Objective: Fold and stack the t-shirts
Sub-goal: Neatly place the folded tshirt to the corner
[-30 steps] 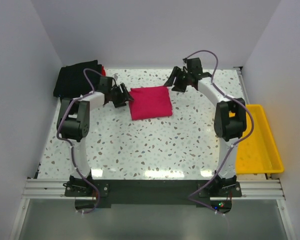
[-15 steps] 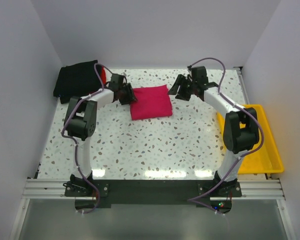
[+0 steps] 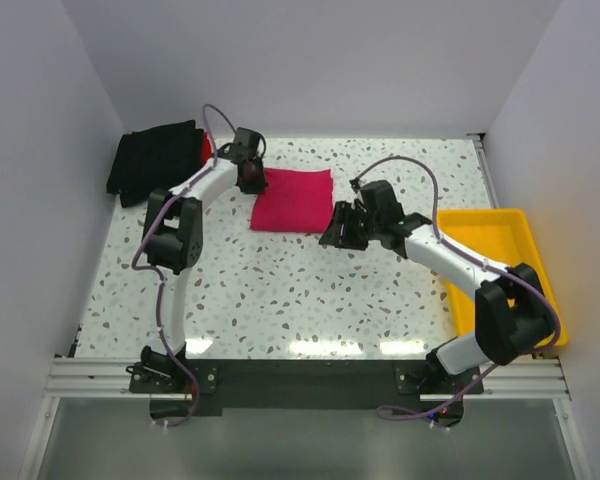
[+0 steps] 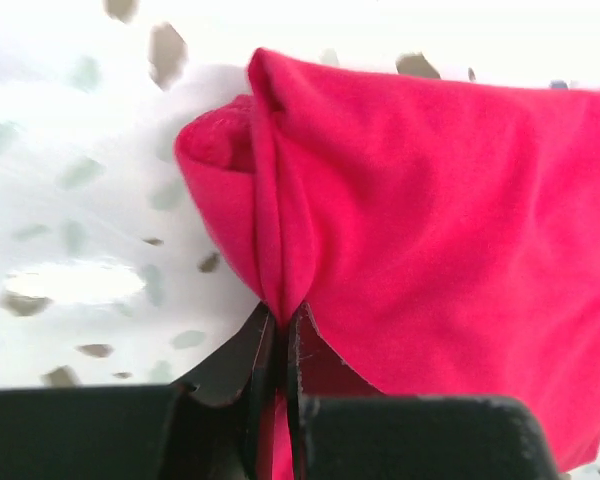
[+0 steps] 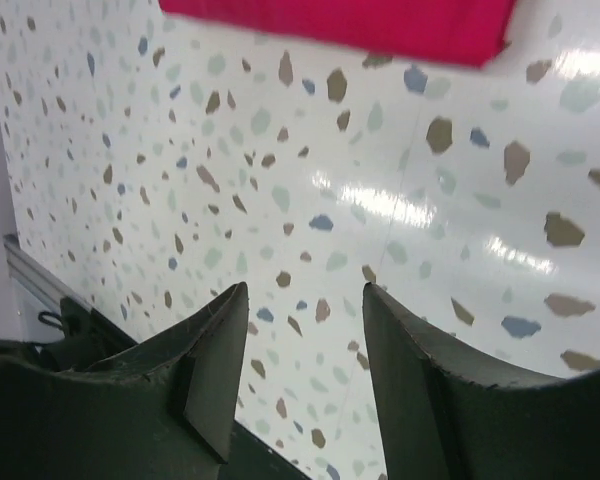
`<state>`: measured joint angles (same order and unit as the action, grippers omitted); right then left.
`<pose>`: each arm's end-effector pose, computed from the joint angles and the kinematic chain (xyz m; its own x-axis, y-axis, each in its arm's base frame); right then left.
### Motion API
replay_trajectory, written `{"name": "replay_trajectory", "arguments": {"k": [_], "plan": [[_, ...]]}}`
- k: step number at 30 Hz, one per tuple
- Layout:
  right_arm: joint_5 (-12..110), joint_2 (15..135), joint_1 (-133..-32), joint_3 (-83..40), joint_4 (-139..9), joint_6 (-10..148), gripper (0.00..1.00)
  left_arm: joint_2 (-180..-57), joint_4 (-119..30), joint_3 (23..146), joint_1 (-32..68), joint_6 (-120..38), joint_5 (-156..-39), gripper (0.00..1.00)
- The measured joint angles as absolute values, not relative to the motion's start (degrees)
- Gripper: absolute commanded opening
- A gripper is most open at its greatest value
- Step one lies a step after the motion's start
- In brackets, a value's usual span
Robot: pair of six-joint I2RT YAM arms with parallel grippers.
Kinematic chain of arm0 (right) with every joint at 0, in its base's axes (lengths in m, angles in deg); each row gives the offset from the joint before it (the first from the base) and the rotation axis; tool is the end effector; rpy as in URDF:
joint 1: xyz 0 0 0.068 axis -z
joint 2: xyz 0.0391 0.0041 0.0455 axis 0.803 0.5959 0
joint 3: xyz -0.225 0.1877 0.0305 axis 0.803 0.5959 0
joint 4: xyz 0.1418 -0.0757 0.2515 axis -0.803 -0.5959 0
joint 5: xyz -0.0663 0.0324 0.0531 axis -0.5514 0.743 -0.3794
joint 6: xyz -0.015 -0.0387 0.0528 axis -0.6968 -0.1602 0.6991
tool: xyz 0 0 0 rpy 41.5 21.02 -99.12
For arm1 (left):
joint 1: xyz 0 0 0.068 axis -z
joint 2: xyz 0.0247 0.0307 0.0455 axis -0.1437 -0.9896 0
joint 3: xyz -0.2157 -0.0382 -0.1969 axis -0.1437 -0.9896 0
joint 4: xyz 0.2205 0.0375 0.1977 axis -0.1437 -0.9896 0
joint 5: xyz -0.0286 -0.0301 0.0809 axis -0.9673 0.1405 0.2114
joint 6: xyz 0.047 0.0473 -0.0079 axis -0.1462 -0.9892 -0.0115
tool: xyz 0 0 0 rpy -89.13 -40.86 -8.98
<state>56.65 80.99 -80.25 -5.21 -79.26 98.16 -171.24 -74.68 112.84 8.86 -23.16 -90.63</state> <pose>0.3301 0.1830 0.2353 -0.8498 0.2043 -0.4859 -0.1390 0.8023 0.5806 0.5235 -0.1626 0.1573 -0.8339 -0.2647 -0.4843 -0.1259 0.9455 -0.3002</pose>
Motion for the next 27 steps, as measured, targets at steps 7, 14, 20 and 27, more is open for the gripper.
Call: {"name": "replay_trajectory", "arguments": {"k": [7,14,20,27], "plan": [[55.6,73.5,-82.0,3.2,-79.9,97.7,0.51,-173.7,-84.8,129.4,7.4,-31.6,-81.0,0.00],[55.3,70.3,-81.9,4.1,-81.0,96.0,0.51,-174.0,-89.3,139.4,4.1,-40.8,-70.4,0.00],[55.3,70.4,-81.9,4.1,-82.3,94.5,0.51,-175.1,-90.9,145.8,3.7,-48.0,-60.9,0.00],[55.3,72.1,-81.9,3.6,-83.3,93.6,0.50,-175.1,-90.4,146.7,3.8,-54.5,-54.5,0.00]]}}
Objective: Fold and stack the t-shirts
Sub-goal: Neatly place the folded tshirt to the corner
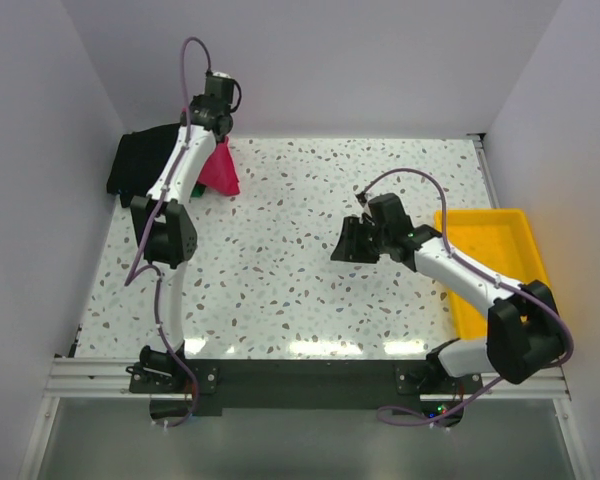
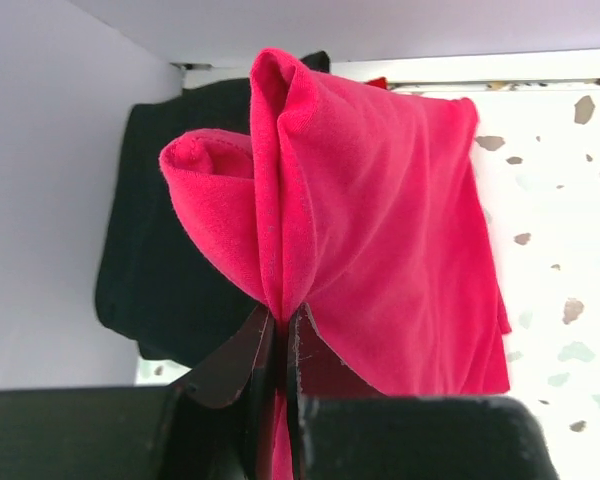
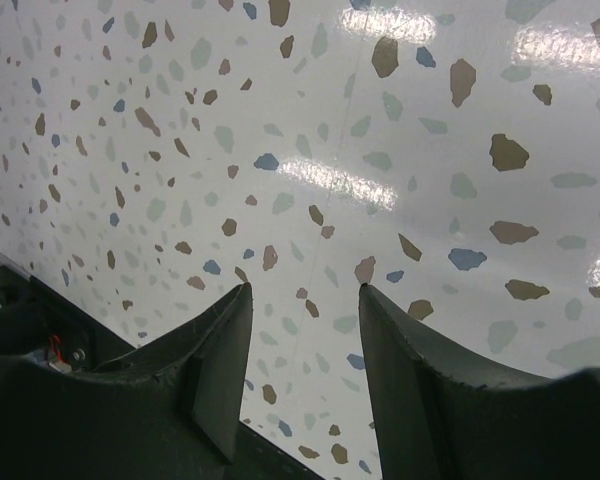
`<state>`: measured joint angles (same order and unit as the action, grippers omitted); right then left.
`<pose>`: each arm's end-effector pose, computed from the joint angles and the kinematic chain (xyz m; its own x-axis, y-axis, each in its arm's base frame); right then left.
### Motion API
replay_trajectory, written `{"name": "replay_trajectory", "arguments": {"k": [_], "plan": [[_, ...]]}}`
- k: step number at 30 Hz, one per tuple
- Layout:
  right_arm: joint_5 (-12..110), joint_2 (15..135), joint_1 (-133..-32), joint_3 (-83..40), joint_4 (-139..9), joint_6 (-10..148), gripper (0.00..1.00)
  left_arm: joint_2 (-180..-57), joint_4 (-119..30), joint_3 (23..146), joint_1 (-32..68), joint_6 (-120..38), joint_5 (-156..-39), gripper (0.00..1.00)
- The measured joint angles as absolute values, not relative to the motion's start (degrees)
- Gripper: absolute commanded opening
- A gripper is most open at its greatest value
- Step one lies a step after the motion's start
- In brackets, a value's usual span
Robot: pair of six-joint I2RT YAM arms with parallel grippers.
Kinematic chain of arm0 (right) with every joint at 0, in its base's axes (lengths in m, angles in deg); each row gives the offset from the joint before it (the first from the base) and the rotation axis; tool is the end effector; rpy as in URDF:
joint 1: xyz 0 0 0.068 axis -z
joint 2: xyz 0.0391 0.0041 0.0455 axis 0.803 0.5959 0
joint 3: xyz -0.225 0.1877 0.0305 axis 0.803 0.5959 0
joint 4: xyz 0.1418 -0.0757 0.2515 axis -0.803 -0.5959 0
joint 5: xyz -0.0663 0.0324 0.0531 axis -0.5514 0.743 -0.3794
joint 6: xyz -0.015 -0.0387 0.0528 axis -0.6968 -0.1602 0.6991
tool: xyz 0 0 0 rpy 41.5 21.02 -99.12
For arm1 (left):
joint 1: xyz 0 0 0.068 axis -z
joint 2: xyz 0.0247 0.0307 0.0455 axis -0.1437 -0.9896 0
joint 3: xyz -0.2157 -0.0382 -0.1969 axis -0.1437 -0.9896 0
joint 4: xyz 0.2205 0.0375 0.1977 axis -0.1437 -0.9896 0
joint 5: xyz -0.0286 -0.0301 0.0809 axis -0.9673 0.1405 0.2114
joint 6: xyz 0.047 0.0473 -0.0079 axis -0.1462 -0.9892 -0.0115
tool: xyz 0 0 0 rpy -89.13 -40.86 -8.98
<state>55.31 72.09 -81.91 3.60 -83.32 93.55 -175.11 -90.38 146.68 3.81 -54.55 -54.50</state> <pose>0.2814 0.1677 0.2236 -0.8648 0.1048 -0.4910 -0.1888 0.8382 0.5116 0.5744 -0.0916 0.3225 -0.6480 0.1602 -0.7446 -0.2331 0.8890 0.3942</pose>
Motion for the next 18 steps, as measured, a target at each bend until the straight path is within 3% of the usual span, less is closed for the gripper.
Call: {"name": "replay_trajectory", "arguments": {"k": [18], "plan": [[54.0,75.8,-82.4,-1.1,-86.0,92.5,0.49,-174.3,-86.6,150.6,0.8,-58.7,-57.6,0.00]]}}
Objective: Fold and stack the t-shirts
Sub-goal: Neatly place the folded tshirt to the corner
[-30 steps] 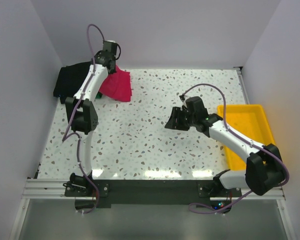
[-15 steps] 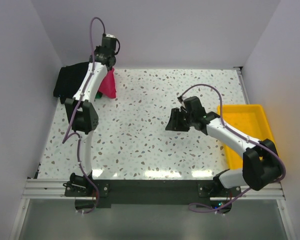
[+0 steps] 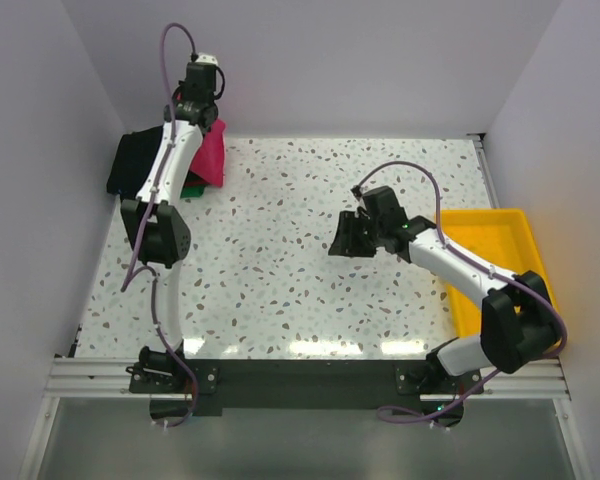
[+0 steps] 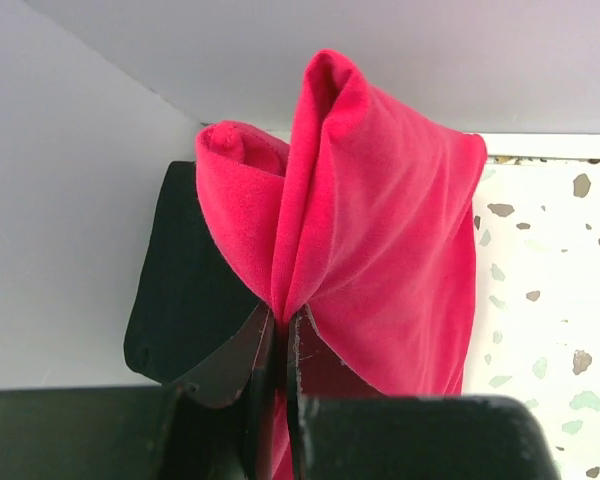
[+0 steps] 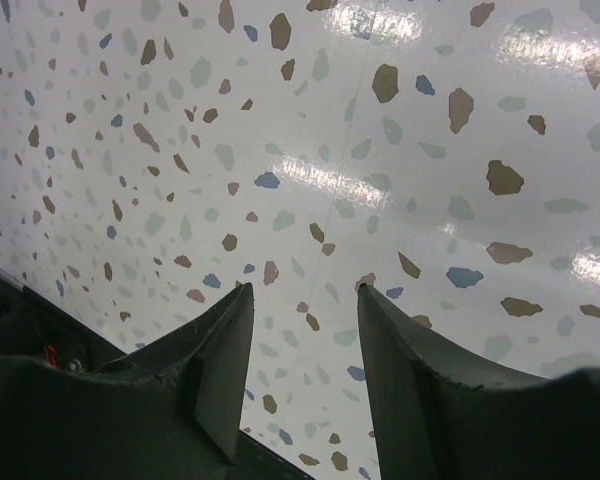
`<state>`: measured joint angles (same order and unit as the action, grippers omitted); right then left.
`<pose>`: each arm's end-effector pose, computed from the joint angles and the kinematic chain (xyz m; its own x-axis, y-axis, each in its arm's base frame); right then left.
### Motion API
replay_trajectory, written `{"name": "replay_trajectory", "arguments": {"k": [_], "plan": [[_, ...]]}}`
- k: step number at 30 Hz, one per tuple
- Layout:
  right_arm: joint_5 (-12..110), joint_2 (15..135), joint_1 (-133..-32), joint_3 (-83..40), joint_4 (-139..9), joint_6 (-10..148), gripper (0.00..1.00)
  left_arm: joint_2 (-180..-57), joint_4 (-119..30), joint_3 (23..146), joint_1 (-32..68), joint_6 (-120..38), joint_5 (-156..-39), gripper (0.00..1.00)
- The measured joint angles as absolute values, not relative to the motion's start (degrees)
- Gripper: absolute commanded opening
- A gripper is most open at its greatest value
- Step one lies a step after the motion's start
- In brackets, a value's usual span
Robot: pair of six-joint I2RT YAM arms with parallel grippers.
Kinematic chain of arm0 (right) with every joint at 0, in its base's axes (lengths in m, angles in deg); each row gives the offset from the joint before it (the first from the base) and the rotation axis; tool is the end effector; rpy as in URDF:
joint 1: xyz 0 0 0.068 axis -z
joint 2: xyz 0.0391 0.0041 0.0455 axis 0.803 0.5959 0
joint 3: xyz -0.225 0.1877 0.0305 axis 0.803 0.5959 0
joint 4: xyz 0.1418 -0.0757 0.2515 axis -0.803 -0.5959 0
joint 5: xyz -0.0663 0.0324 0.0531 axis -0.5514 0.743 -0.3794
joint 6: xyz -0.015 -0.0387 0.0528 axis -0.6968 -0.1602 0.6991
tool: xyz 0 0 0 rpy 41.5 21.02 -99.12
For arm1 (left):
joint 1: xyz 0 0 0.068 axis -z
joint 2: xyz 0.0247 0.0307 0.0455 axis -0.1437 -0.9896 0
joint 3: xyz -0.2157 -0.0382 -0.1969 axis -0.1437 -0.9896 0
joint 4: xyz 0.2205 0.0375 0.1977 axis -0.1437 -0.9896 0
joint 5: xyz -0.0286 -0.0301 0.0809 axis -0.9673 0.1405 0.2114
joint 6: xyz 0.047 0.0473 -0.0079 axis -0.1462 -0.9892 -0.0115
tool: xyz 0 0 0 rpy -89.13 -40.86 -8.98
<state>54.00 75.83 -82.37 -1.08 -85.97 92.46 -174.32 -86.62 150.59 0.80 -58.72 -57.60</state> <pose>0.2956 0.1772 0.2287 -0.8694 0.0808 -0.4875 -0.1901 0.8559 0.4810 0.5799 -0.0640 0.3610 -0.5587 0.1739 -0.8109 -0.2500 0.8970 0.3646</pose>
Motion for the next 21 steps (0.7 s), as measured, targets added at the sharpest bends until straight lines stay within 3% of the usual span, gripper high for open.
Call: {"name": "replay_trajectory", "arguments": {"k": [21], "plan": [[52.3,76.2,-84.3,-3.2,-87.0,92.8,0.49,-166.2,-83.7,150.6,-3.0,-58.7,-60.9,0.00]]}}
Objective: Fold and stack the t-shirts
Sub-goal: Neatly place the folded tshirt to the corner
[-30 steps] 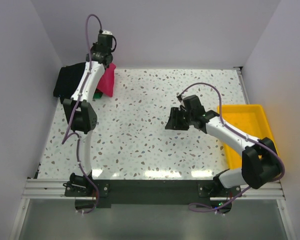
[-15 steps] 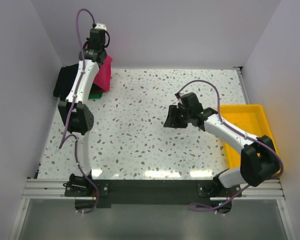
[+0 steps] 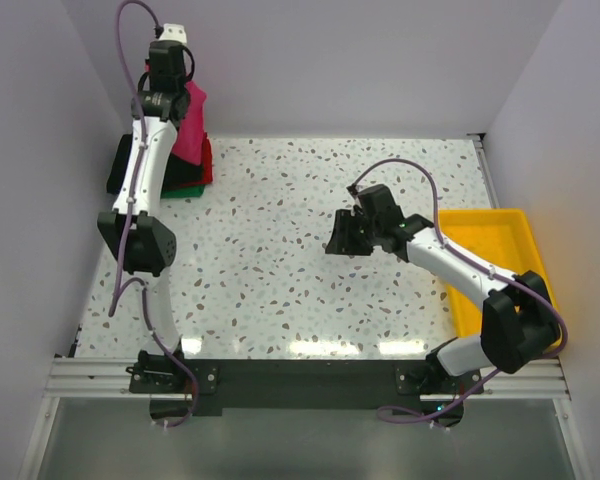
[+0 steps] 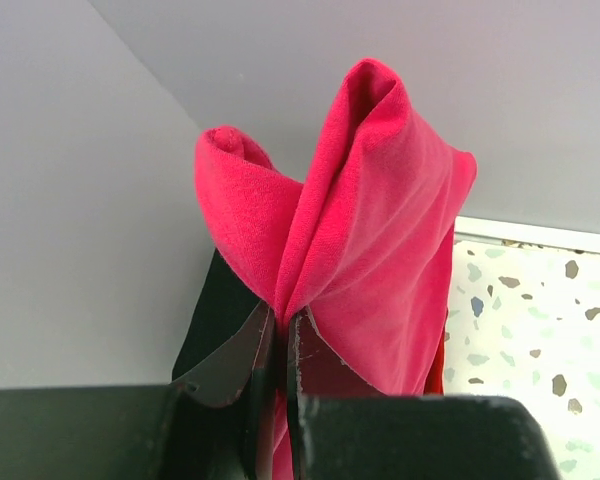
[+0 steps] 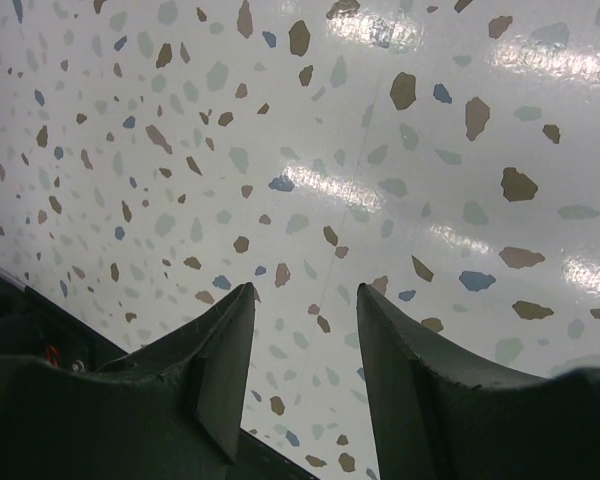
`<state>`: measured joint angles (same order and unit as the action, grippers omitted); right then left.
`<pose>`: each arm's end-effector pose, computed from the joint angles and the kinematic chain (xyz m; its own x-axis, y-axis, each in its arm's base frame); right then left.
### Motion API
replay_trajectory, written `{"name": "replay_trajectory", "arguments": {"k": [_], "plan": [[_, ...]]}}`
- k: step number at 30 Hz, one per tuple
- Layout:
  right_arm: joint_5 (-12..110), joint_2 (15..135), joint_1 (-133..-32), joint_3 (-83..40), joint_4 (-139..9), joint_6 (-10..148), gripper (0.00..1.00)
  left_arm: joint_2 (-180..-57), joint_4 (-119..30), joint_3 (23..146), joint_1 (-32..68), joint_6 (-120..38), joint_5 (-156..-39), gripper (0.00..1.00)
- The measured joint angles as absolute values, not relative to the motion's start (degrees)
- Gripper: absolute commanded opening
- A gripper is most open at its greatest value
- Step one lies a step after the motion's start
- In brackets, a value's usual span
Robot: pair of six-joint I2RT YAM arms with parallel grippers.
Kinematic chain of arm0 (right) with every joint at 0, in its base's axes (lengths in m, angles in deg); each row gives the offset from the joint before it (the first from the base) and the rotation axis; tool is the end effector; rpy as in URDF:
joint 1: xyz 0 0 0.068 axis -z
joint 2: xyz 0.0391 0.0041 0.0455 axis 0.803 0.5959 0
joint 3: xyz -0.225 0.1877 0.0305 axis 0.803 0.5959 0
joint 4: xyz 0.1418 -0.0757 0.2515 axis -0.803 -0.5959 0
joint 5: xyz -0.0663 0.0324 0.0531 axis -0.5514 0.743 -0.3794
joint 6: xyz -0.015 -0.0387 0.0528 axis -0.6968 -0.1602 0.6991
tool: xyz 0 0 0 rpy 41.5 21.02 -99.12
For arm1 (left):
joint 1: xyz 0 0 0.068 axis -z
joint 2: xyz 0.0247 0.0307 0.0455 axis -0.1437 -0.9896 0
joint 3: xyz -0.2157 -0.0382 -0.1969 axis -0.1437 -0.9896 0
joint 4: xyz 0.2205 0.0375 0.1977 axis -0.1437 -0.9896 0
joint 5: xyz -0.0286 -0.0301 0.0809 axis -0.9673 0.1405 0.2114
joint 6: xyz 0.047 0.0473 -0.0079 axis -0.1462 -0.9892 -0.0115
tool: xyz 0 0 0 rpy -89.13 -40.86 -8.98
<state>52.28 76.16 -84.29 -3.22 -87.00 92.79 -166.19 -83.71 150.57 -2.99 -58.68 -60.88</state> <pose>0.2949 0.1883 0.2387 -0.8602 0.0679 -0.5055 -0.2075 0.8587 0.4685 0.5459 -0.0248 0.4430 -0.3990 0.1231 -0.9086 -0.3230 0.9086 0.2649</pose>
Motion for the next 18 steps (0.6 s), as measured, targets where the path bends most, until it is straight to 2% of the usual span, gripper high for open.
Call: {"name": "replay_trajectory", "arguments": {"k": [16,17,18], "plan": [[51.1,80.5,-85.7,-5.4,-87.6,93.0,0.48,-166.6,-80.7,145.7,-10.3,-58.0,-66.7,0.00],[51.0,80.9,-85.8,-5.8,-87.7,93.0,0.48,-167.1,-80.5,145.7,-11.2,-57.9,-67.0,0.02],[50.9,81.4,-85.9,-6.3,-87.7,92.9,0.48,-167.9,-80.0,145.7,-12.3,-57.7,-67.8,0.08]]}}
